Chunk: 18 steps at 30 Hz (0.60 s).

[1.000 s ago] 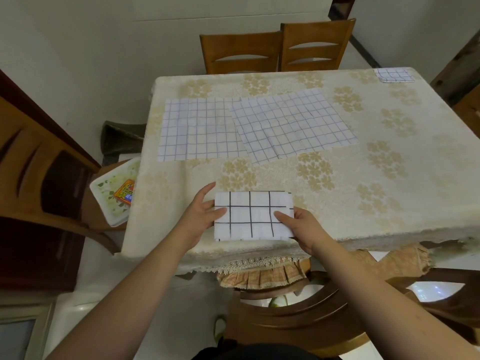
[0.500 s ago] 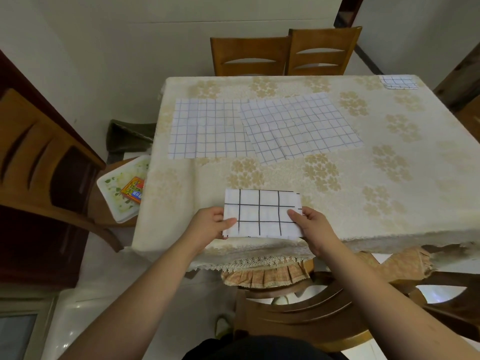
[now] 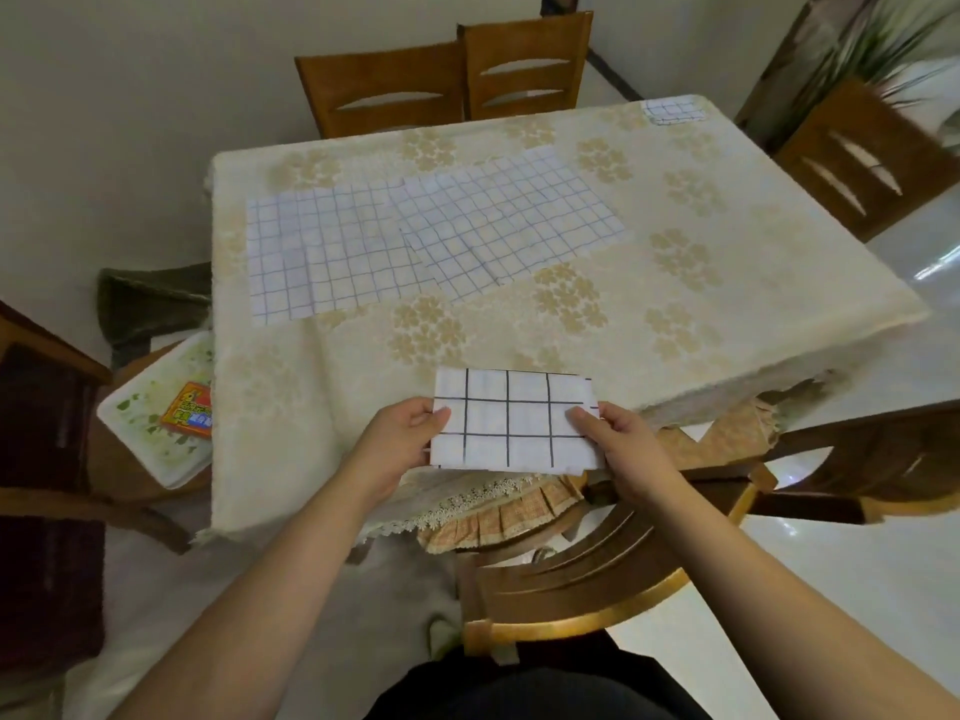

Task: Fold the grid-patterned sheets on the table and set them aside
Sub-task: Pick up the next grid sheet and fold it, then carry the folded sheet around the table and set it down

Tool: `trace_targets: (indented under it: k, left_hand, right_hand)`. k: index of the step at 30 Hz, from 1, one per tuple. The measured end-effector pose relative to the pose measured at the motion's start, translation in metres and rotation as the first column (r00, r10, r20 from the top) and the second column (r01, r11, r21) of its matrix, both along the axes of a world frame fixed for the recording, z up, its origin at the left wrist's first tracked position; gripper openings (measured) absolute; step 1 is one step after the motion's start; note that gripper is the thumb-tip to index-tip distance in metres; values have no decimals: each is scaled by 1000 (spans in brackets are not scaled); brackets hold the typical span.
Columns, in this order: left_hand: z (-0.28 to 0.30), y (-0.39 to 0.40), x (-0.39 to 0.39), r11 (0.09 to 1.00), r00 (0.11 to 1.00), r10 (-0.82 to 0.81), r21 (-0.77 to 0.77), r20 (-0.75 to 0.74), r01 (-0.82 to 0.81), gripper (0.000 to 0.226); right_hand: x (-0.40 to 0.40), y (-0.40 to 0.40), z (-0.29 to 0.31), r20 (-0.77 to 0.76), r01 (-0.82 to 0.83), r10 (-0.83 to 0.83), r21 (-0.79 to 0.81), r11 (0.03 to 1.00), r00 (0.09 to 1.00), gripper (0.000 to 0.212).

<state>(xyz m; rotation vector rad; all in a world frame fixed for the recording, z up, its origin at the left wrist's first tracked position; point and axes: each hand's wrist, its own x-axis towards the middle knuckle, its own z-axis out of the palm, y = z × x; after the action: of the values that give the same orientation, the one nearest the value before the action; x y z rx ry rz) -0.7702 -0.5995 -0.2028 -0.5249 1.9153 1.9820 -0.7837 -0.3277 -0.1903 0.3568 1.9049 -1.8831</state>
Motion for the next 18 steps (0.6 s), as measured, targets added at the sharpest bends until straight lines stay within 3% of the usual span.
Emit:
trace_targets:
  k: [5,9,18]
  left_hand:
    - [5,36,-1,991,992,-123,46,15,122,16]
    - [13,64,3,979,979,-202,37,12,202,18]
    - [35,142,19,957,957,-288,-13,28,289,19]
  right_hand:
    - [27,34,6,4,87,-87,36,996,996,33]
    - [44,60,9,-60,118,-109,192,974,992,40]
    - [102,136,12,-85,227,-218,119,967,972,35]
